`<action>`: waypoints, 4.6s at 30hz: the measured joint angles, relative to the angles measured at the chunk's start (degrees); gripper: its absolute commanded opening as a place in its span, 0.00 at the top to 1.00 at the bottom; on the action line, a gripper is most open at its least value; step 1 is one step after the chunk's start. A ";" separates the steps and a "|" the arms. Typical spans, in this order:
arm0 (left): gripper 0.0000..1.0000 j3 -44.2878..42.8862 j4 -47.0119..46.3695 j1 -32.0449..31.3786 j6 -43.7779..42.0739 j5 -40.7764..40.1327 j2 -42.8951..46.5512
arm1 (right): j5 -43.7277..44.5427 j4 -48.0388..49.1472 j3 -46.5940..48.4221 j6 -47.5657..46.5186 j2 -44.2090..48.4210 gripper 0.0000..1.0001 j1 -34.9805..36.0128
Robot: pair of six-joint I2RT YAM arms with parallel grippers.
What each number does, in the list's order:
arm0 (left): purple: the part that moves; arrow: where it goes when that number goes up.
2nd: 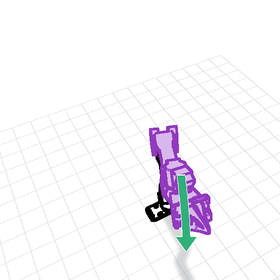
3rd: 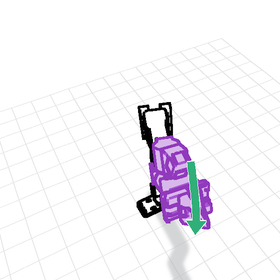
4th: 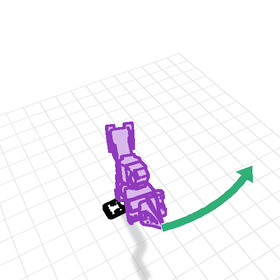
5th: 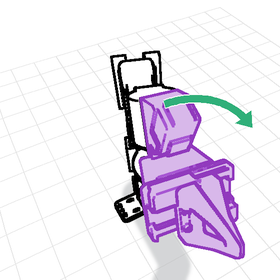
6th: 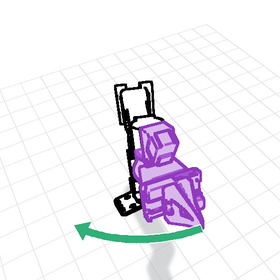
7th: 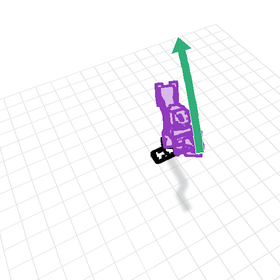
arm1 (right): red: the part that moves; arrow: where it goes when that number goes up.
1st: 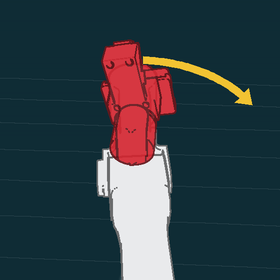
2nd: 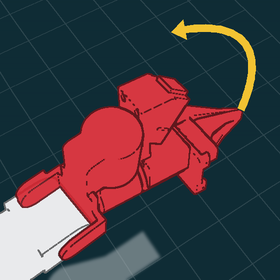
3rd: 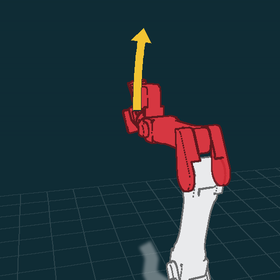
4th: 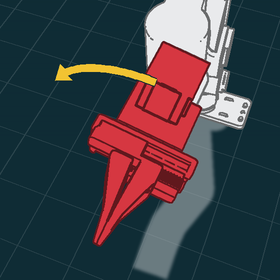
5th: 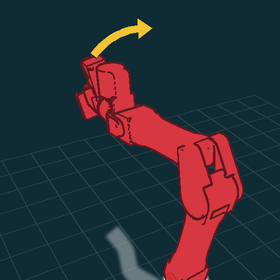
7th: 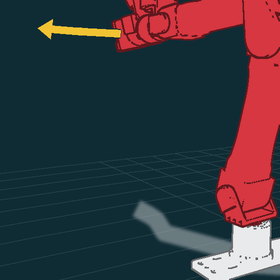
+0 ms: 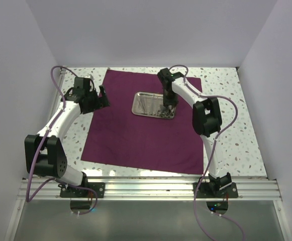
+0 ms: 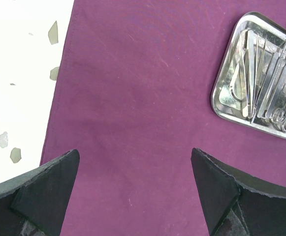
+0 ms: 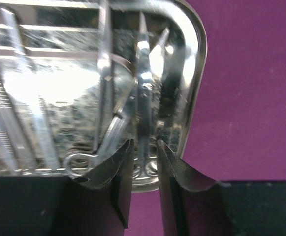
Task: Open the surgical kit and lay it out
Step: Pick up the medical item from the container, then place the medical item in the surgical kit, then pick up the medical item from the container.
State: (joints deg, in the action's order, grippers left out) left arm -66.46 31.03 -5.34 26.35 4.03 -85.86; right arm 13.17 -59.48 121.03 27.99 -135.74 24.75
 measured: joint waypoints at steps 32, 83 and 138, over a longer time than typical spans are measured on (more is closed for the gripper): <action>0.00 -2.84 1.38 -0.96 -0.90 -1.73 -0.96 | -0.42 4.81 -9.27 0.48 3.61 1.00 -0.04; 0.64 -25.31 -1.44 -25.70 8.37 -8.74 -35.36 | -8.04 3.82 -70.55 14.73 61.86 0.05 7.72; 1.00 -42.60 10.34 -25.05 6.82 -12.11 -43.78 | -6.34 2.27 -66.88 11.34 55.23 0.07 7.72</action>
State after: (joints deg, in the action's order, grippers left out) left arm -109.06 41.36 -30.39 33.17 -8.08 -129.64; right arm 6.83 -57.21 54.15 39.33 -80.51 32.47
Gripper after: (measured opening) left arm 0.011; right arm 0.927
